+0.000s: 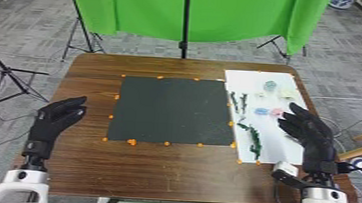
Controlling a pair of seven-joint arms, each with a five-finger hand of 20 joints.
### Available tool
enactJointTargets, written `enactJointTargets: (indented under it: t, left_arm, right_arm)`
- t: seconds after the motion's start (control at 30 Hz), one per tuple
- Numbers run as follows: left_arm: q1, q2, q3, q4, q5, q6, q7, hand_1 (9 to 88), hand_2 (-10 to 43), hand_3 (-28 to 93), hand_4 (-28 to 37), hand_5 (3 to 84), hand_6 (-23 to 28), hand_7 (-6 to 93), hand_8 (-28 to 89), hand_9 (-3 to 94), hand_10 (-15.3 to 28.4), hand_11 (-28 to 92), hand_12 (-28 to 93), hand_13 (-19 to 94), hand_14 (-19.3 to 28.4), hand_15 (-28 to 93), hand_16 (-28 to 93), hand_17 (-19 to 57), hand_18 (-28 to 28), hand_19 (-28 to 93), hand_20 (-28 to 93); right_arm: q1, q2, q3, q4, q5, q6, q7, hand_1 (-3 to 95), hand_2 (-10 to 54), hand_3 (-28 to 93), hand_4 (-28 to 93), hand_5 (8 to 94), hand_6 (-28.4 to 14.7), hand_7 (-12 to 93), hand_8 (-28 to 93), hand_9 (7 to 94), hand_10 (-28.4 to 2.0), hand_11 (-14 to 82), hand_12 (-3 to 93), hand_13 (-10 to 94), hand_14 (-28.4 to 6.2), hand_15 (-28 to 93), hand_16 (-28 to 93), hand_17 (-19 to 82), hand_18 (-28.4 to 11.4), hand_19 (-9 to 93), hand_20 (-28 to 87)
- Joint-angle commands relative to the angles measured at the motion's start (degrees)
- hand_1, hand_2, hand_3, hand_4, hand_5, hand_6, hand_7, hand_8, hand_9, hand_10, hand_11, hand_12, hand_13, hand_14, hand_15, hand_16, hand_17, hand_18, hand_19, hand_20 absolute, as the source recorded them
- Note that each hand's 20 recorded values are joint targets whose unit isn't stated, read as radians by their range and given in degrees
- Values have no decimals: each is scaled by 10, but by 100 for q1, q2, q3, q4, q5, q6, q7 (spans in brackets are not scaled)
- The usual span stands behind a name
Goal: Arrange flowers
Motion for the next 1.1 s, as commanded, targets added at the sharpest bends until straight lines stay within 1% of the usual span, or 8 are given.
enactJointTargets:
  t: [0.03,0.2,0.33,0.5,0.63,0.73,0.9,1.1]
  left_arm:
    - [112,-69,25,0,65,36,-24,350,-7,617,-172,506,48,147,-68,506,145,226,114,431,195,251,-15,90,144,197,190]
    - [116,-95,44,-4,125,16,-66,350,-4,617,-174,507,49,146,-68,508,145,227,115,430,195,252,-15,90,144,197,190]
    - [108,-103,37,-10,204,8,-124,350,-2,618,-176,507,48,147,-67,508,144,228,115,431,194,253,-15,88,145,197,189]
    - [167,-115,-39,-63,199,-82,-216,348,-1,620,-175,506,49,145,-68,507,144,228,114,429,195,253,-15,87,145,198,189]
    - [119,-109,-34,-65,224,-151,-236,346,-1,620,-175,504,50,144,-67,504,145,226,113,426,195,252,-15,86,144,196,188]
    - [114,-102,-71,-65,207,-230,-248,344,-1,622,-175,503,51,143,-67,503,144,225,113,425,195,250,-15,84,145,197,188]
    - [111,-91,-93,-74,166,-276,-268,342,-2,622,-175,501,50,141,-66,500,144,224,113,423,195,248,-14,83,145,195,187]
    - [121,-39,-143,-101,169,-303,-327,341,-3,622,-174,498,51,135,-64,498,144,223,114,421,195,246,-13,82,145,194,186]
  right_arm:
    - [-50,50,-64,-29,-15,172,-126,135,-95,742,-282,457,-14,158,-96,514,-149,84,189,460,-156,145,287,171,-216,287,356]
    - [3,119,-287,-65,-58,856,-120,129,-95,743,-283,466,-20,166,-101,513,-149,93,191,447,-155,154,323,118,-222,482,475]
    - [7,133,-318,-48,-143,1088,-52,112,-95,729,-283,475,-24,173,-105,518,-151,123,192,444,-157,210,325,120,-220,509,500]
    - [-40,140,-255,-119,-299,853,309,85,-95,614,-283,485,-38,150,-102,514,-155,124,199,440,-166,237,313,116,-226,515,513]
    - [108,393,-342,-240,-1494,977,1139,51,-95,659,-283,486,-53,118,-87,513,-162,117,201,459,-180,283,311,136,-243,560,540]
    - [213,626,-371,-413,-2469,833,1942,109,-95,689,-270,502,-69,111,-80,531,-172,131,204,501,-181,398,292,171,-246,623,570]
    - [471,1074,-714,-476,-3552,1163,3052,206,-95,697,-205,537,-83,129,-72,521,-187,139,216,531,-181,550,269,228,-237,701,593]
    - [701,1534,-1032,-640,-5374,438,4368,256,-95,675,-212,579,-80,144,-66,589,-192,189,229,583,-173,645,281,284,-244,766,602]
